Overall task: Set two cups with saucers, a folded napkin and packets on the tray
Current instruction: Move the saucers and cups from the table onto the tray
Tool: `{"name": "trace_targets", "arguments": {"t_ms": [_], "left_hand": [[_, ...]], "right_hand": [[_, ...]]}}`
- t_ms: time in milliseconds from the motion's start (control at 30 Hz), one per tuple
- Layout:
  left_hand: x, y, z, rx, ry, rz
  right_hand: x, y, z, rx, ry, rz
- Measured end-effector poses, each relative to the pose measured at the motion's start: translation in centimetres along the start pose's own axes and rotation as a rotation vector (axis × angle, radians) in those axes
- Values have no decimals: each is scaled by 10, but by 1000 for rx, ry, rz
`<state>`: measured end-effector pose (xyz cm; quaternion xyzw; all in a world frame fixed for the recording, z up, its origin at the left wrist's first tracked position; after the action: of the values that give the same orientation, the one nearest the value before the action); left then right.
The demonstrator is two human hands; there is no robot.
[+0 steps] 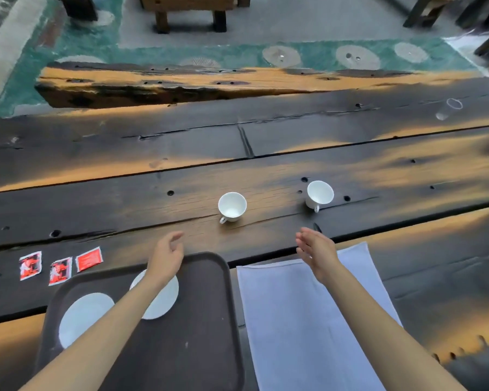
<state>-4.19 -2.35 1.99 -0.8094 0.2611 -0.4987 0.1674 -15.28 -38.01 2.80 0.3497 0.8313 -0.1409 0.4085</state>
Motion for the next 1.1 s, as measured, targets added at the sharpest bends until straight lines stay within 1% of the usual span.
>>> {"name": "trace_targets", "arguments": {"t_ms": [133, 267, 467, 733, 867, 967, 1100], "left_hand": [[26, 42, 27, -98, -25, -45], [35, 76, 49, -169, -87, -71], [35, 106, 75, -251, -168, -137], [30, 118, 90, -290, -224, -250], [31, 118, 92, -328, -225, -272], [33, 116, 90, -349, -225, -326], [31, 104, 79, -381, -206, -339]], "right_hand": [[-18, -24, 43, 94, 28, 78], [-25, -33, 78, 156, 53, 104], [-24, -25, 118, 111, 56, 106], [-19, -20, 144, 68, 42, 52], [-19, -22, 151, 68, -9, 92], [-18, -21, 150, 75, -67, 137], [-13, -18, 135, 67, -82, 94]]}}
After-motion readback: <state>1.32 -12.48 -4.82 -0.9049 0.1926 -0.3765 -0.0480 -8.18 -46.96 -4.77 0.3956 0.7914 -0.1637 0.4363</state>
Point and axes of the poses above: each hand's wrist, its own z-axis towards the middle knuckle, its own y-axis out of the palm, x = y × z, the point moved 4 cm from there along z, towards the middle knuckle, and after that the axes turned 6 degrees about -y, right-handed, at the moved point
